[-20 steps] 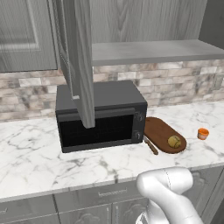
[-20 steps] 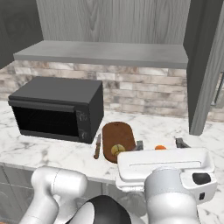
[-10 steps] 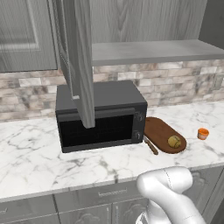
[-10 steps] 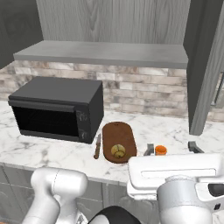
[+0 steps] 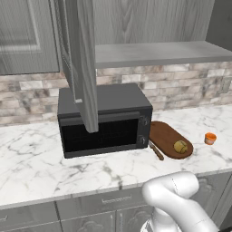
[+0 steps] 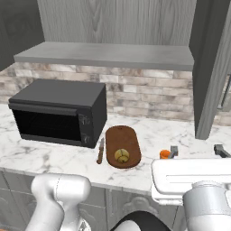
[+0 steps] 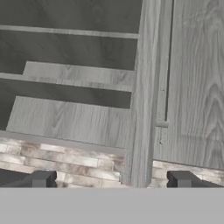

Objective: Pick the bread, place it on the cutting board, pick the jam, place it on the counter, and close the cabinet.

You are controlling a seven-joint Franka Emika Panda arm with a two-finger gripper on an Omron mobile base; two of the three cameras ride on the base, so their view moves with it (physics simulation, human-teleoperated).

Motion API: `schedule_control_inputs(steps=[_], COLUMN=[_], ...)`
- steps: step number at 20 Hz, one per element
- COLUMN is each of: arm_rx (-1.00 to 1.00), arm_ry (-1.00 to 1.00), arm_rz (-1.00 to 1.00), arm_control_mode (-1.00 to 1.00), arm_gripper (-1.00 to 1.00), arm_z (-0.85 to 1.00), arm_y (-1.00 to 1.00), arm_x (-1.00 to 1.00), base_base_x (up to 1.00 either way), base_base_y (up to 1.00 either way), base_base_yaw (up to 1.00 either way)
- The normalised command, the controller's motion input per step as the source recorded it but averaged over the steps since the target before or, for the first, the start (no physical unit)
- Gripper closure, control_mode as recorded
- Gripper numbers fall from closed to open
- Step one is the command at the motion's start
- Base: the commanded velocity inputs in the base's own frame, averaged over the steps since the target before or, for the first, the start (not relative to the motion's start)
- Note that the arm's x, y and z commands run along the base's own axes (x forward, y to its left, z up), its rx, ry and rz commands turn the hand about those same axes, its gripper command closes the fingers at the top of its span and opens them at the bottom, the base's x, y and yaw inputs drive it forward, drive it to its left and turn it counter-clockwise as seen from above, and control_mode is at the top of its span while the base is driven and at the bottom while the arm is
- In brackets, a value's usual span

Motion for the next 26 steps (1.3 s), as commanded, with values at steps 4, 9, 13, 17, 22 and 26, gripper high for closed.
schedule_control_inputs(steps=[4,9,13,17,22,26], arm_rx=[0.0,0.0,0.0,0.0,0.01,0.02], arm_ry=[-0.01,0.0,0.0,0.0,0.0,0.0], arm_rz=[0.0,0.01,0.04,0.04,0.06,0.08], arm_control_mode=[-1.0,-1.0,-1.0,-1.0,-1.0,-1.0], arm_gripper=[-1.0,-1.0,-1.0,-1.0,-1.0,-1.0], arm_z=[0.0,0.0,0.0,0.0,0.0,0.01], arm_y=[-0.27,-0.15,-0.19,-0.18,-0.2,-0.2], arm_x=[0.0,0.02,0.1,0.05,0.07,0.09], base_base_x=[0.0,0.0,0.0,0.0,0.0,0.0], base_base_y=[0.0,0.0,0.0,0.0,0.0,0.0], base_base_yaw=[0.0,0.0,0.0,0.0,0.0,0.0])
